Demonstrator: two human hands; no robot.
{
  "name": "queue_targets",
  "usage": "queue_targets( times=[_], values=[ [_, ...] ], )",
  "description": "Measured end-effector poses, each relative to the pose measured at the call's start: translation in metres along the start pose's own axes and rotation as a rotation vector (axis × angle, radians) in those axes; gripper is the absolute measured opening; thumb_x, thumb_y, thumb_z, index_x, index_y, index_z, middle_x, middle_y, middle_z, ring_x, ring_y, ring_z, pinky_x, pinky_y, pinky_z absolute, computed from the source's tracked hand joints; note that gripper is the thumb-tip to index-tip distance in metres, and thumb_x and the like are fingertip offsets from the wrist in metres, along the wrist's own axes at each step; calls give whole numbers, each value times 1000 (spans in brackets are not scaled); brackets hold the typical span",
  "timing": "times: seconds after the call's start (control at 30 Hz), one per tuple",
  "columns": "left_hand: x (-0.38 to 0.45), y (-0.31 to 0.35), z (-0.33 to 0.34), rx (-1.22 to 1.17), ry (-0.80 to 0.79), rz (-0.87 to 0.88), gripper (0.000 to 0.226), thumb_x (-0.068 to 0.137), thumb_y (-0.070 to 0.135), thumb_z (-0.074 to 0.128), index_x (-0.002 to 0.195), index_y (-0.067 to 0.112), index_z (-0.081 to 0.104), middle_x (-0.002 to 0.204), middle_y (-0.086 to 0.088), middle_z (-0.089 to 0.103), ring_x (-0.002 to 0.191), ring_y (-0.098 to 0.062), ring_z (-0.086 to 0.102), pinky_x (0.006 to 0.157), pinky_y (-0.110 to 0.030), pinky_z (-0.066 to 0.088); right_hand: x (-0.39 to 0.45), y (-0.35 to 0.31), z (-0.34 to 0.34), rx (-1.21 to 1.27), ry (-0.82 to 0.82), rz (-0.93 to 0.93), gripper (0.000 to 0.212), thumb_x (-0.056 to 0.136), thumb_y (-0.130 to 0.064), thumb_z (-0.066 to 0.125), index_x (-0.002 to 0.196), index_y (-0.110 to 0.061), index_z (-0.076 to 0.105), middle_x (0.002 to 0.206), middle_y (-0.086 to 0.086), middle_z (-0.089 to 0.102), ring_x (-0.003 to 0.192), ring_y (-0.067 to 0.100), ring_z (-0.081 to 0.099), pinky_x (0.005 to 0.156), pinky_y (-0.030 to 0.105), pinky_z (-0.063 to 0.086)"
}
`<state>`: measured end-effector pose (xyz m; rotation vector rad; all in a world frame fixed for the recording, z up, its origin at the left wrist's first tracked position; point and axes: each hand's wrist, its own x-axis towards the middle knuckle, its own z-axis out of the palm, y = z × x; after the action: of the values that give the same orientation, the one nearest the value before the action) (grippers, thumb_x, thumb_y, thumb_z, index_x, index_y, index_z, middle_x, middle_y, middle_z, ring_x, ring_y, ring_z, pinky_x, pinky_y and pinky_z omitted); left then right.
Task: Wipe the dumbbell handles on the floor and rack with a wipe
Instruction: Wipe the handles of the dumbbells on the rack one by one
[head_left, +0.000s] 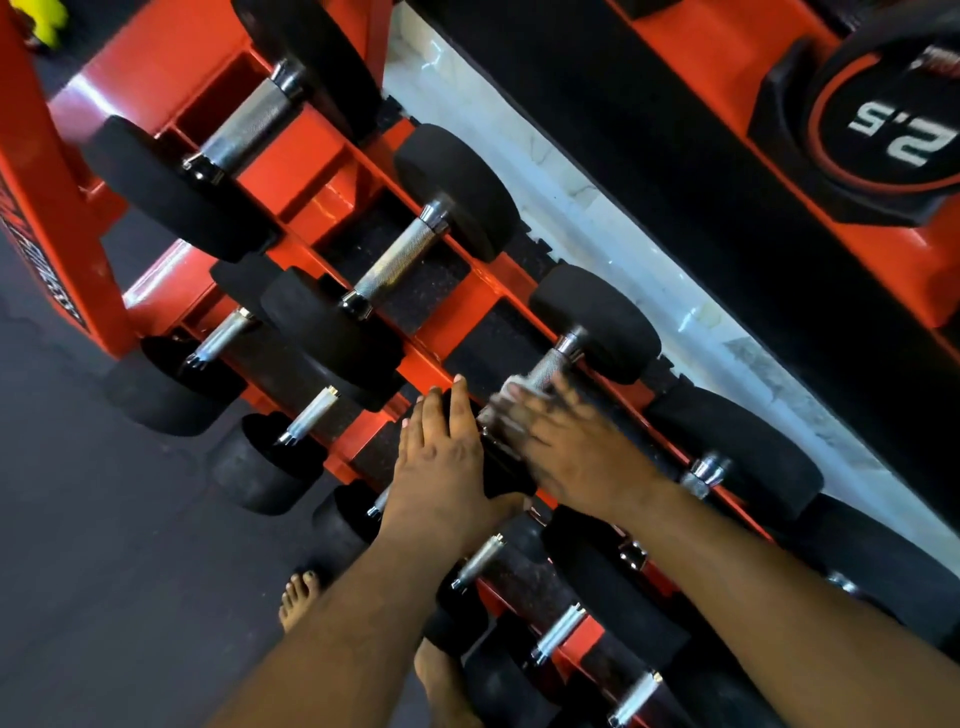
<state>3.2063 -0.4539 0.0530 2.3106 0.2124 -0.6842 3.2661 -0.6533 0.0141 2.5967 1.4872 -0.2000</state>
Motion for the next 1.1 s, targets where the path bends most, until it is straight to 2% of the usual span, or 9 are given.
queue_targets(
  times=[0.13,0.27,0.37,0.63,0.73,0.8,0.97,1.03,1.1],
  values=[
    [1,-1,2,-6,-1,-5,141,72,60,82,158,20,-23,168,-14,-8,156,-28,-11,128,-42,0,7,11,-3,2,141,319,55,105,-32,46,156,-14,36,164,8,29,155,27,15,125,47,15],
    [3,-3,4,4,5,-2,141,70,61,82,159,19,-19,168,-15,-5,156,-28,-8,128,-43,2,9,-5,5,106,93,17,49,99,-23,52,147,-12,50,155,9,45,151,28,28,123,54,18],
    [4,-3,5,7,8,2,140,69,61,82,159,20,-18,168,-14,-6,156,-28,-8,128,-43,3,18,10,-5,38,111,52,42,101,-25,53,142,-14,56,147,7,54,146,26,37,122,57,18],
    [3,-5,6,7,10,8,139,70,62,82,159,20,-17,168,-13,-6,156,-28,-8,128,-43,3,3,13,5,-38,45,-157,56,100,-24,46,154,-13,38,159,7,40,152,28,26,122,58,19],
    [4,-5,7,13,17,-1,140,68,62,83,159,21,-16,168,-12,-4,156,-27,-7,128,-42,3,34,11,3,13,62,-108,35,95,-20,51,126,-11,65,117,9,66,121,30,59,122,52,23],
    [4,-4,6,9,17,-6,141,68,62,84,159,21,-15,168,-12,-3,156,-27,-6,128,-41,3,48,11,-3,65,59,-116,26,91,-20,51,109,-12,68,98,6,65,104,29,63,119,51,26],
    [1,-4,6,12,20,3,138,71,62,82,159,21,-16,168,-13,-6,156,-28,-8,128,-41,2,5,17,-1,-30,37,-143,48,106,-30,44,151,-14,44,153,8,47,149,30,32,120,56,22],
    [2,-4,6,15,11,2,138,71,62,82,159,21,-16,168,-14,-6,156,-29,-8,128,-42,2,9,12,0,-45,36,-108,45,104,-29,45,146,-14,50,149,8,51,146,30,37,121,56,22],
    [2,-3,5,13,10,0,138,70,61,82,160,21,-15,168,-13,-5,156,-28,-7,128,-41,2,30,11,0,-14,19,-63,36,99,-25,46,129,-13,63,125,8,63,128,30,55,120,53,26]
  ],
)
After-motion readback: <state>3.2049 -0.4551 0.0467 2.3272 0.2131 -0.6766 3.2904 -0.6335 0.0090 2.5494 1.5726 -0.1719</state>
